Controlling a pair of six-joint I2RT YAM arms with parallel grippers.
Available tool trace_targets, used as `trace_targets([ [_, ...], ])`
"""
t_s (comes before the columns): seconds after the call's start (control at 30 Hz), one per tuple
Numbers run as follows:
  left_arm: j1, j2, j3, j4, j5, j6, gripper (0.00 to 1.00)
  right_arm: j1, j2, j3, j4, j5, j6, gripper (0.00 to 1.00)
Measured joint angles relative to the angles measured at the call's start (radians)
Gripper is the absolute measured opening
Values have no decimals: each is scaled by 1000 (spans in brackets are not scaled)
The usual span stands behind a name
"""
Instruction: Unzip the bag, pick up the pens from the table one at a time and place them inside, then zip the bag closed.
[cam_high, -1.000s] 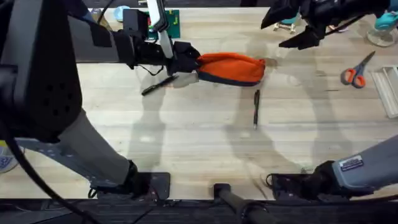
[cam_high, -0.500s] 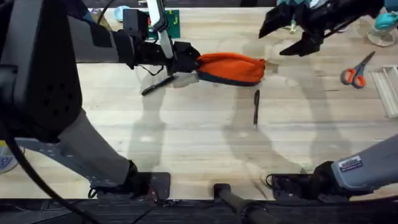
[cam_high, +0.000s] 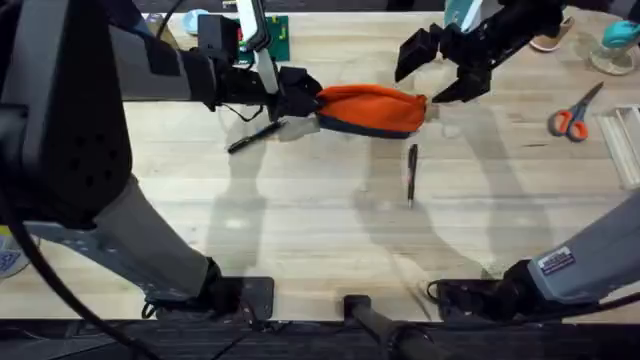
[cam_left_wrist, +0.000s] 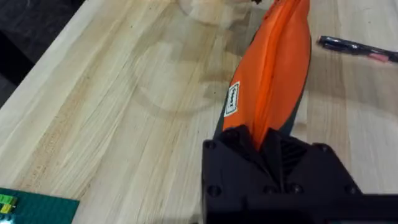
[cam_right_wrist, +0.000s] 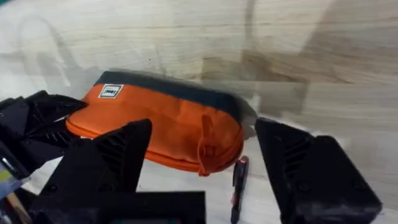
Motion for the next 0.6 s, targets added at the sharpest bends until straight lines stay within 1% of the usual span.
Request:
trace_targets([
  [0.6, 0, 0, 0, 0, 0, 0, 41, 22, 0, 0, -2, 4, 59, 995],
])
